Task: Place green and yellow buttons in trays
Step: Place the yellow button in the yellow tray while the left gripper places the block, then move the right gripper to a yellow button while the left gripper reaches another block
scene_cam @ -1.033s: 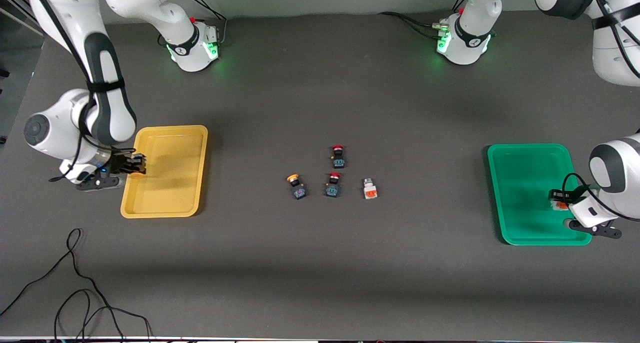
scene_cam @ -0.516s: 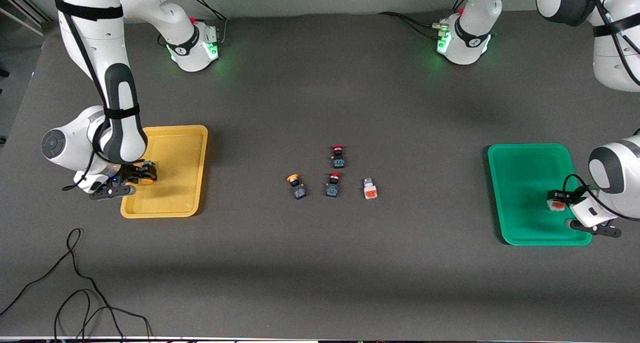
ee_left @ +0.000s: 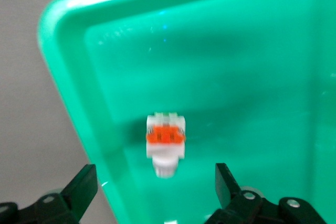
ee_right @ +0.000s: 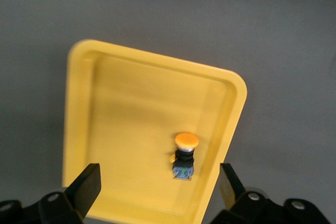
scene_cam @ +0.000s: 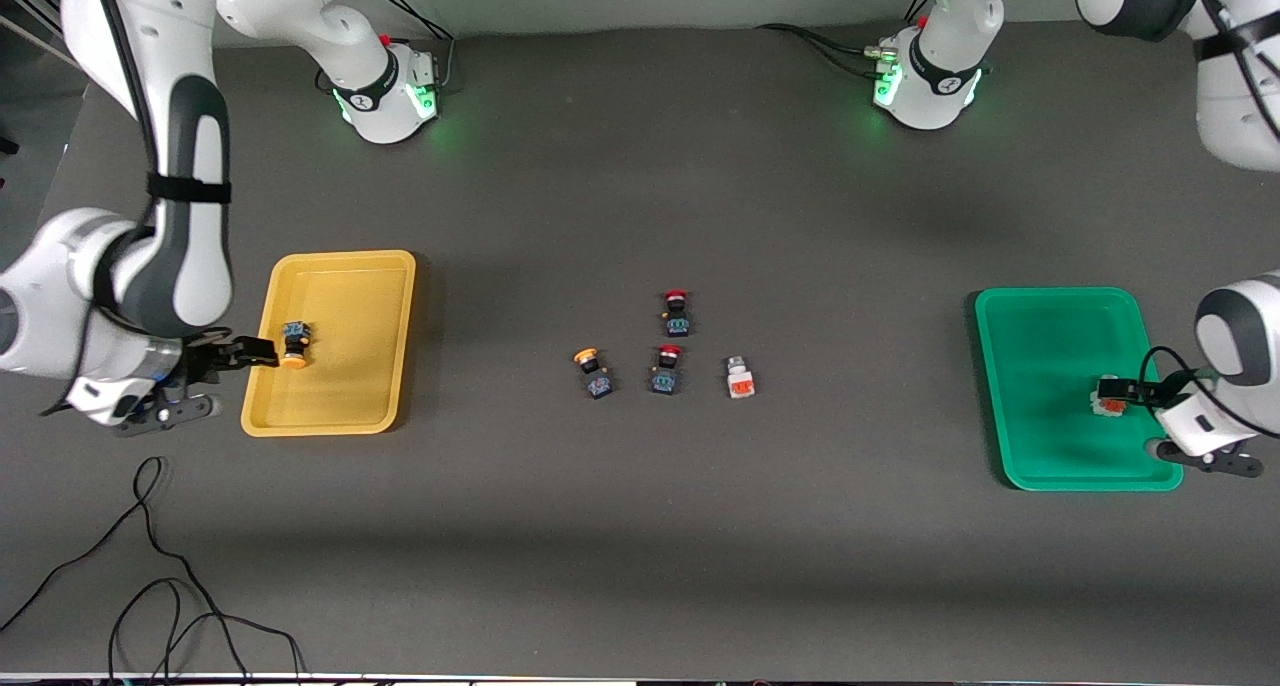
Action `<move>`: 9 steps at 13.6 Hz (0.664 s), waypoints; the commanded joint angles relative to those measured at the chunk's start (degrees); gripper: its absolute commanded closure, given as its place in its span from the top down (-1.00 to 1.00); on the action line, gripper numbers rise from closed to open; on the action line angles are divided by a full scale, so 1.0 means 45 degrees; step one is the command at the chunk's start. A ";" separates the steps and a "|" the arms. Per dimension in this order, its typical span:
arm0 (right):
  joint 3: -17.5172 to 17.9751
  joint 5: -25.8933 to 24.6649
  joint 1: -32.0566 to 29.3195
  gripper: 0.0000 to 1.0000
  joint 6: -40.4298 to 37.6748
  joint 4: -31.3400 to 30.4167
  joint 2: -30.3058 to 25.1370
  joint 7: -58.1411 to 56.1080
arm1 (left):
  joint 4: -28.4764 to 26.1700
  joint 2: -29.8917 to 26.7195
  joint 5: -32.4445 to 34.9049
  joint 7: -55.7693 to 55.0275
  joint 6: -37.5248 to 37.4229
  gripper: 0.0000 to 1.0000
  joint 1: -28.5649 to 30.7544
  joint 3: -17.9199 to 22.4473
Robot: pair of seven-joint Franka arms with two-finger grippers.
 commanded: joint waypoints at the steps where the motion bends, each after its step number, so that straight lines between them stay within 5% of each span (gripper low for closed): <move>1: 0.0009 -0.0648 0.0708 1.00 -0.1877 0.2264 0.0276 0.1774 | 0.0129 -0.1625 -0.0121 0.0225 -0.1770 0.97 -0.0086 -0.0183; 4: 0.0260 -0.0453 0.2212 1.00 -0.1882 0.2796 0.0354 0.4230 | 0.1336 -0.2254 -0.0219 0.0088 -0.3587 0.96 -0.0106 -0.0612; 9: 0.3791 -0.0140 0.2588 0.99 -0.0421 0.3559 0.0666 0.9525 | 0.3743 -0.2274 -0.0297 -0.3942 -0.7183 0.93 -0.0515 -0.2367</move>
